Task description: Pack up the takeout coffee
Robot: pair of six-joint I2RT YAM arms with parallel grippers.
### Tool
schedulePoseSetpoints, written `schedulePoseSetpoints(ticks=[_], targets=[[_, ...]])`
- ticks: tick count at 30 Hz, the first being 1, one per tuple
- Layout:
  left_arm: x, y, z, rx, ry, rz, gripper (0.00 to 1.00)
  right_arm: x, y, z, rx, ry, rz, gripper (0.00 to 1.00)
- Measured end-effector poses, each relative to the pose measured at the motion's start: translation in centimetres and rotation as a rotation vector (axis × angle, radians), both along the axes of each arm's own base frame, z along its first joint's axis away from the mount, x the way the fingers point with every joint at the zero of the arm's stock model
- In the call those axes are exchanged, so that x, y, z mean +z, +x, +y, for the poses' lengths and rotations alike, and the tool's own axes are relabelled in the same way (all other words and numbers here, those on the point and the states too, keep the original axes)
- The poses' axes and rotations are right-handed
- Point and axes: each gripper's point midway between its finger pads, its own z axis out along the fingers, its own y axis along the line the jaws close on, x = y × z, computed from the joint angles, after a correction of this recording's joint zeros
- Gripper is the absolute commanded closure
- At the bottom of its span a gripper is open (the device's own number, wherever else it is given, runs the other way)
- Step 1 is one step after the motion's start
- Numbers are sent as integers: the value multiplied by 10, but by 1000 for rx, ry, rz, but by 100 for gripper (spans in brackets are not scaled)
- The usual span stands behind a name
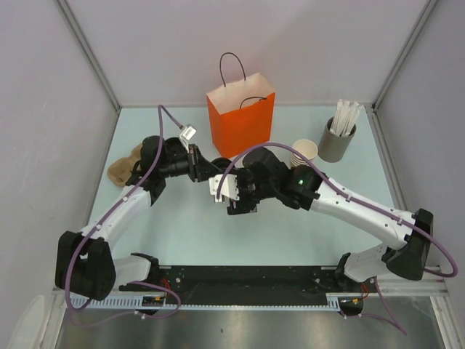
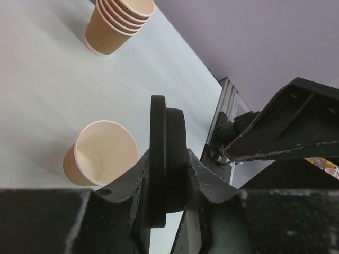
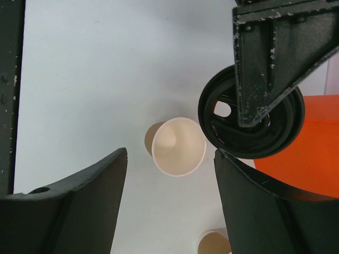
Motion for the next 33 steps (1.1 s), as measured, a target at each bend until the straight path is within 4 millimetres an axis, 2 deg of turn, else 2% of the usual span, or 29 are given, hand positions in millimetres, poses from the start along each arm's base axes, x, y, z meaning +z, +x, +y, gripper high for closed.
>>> schedulePoseSetpoints(ticks=[6, 16, 24, 33], targets=[[1, -1, 6, 28, -33, 10, 85, -2, 6, 8, -23, 9, -12, 30], [10, -1, 8, 40, -58, -23, 85, -24, 7, 34, -37, -14, -18, 32], [11, 0, 9, 47, -63, -27, 85, -26, 13, 35, -67, -7, -28, 36], [12, 1, 9, 47, -63, -30, 86, -20, 10, 35, -55, 10, -23, 36]])
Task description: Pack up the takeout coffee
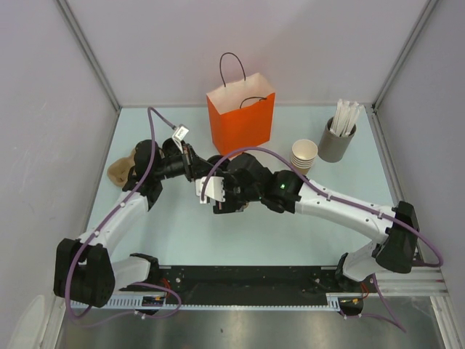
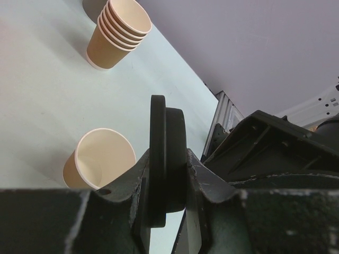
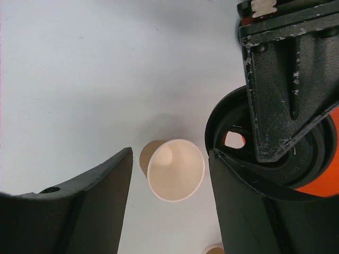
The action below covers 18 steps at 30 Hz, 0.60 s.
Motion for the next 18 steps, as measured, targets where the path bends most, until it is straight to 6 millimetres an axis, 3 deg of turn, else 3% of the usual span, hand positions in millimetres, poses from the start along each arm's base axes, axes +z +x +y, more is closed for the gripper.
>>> schedulePoseSetpoints(ticks=[18], targets=[[-3, 0, 0, -1, 3, 11, 86, 11, 9, 0, -27, 35, -27, 43]])
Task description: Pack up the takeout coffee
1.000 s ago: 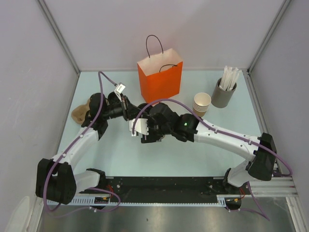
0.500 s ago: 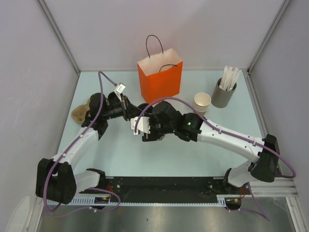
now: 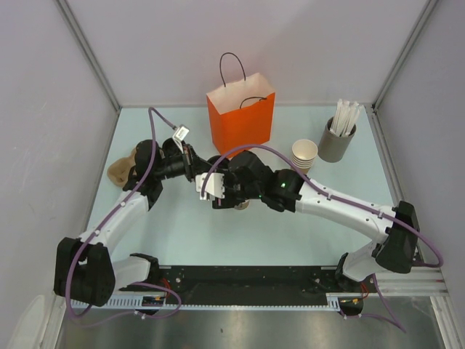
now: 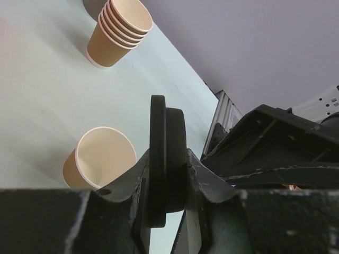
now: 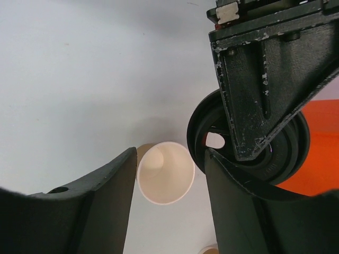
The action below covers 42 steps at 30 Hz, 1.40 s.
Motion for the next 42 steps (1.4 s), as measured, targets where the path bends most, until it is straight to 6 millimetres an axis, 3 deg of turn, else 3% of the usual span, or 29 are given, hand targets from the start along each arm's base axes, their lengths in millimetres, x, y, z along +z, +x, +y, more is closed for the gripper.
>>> schedulePoseSetpoints(ticks=[9, 23, 27, 37, 42], targets=[[-5, 2, 2, 11, 6, 14, 85, -12, 14, 4, -28, -9, 9, 53], [-6, 3, 2, 12, 5, 17, 85, -8, 24, 15, -31, 11, 20, 56], [-6, 2, 2, 10, 4, 17, 85, -9, 24, 16, -32, 6, 24, 66], [-8, 3, 3, 15, 6, 22, 84, -13, 31, 17, -53, -2, 19, 74], [-8, 4, 3, 19, 6, 22, 81, -12, 36, 18, -76, 3, 3, 84]])
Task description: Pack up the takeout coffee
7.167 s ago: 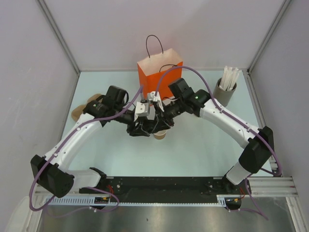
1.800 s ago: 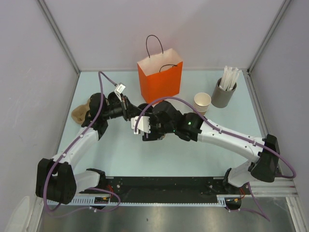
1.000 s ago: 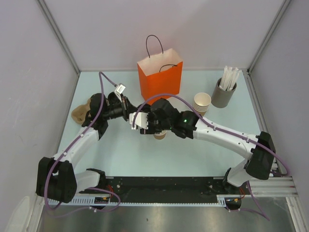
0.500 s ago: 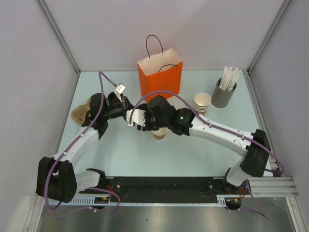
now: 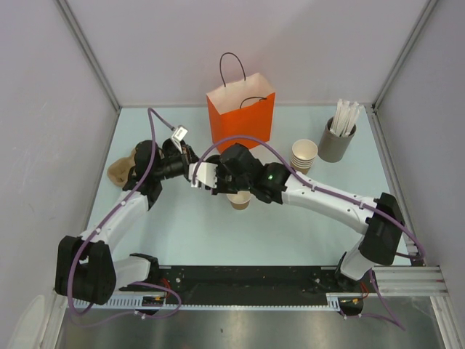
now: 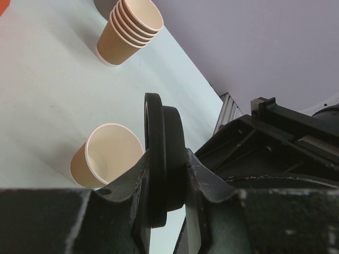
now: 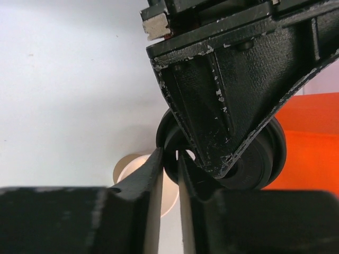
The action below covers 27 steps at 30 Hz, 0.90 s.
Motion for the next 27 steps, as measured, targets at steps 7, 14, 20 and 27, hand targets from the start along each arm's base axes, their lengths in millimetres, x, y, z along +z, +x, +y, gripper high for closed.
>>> schedulePoseSetpoints(ticks=[7, 14, 20, 27], targets=[[1, 2, 1, 9, -4, 1, 71, -1, 2, 3, -25, 0, -16, 100], [3, 2, 1, 4, -16, 1, 47, -1, 4, 5, -33, 4, -19, 100], [6, 1, 2, -8, -26, -8, 32, -7, 0, 1, -19, -20, -1, 100], [10, -1, 8, -29, -34, -13, 20, -4, -11, -14, 11, -53, 25, 100]])
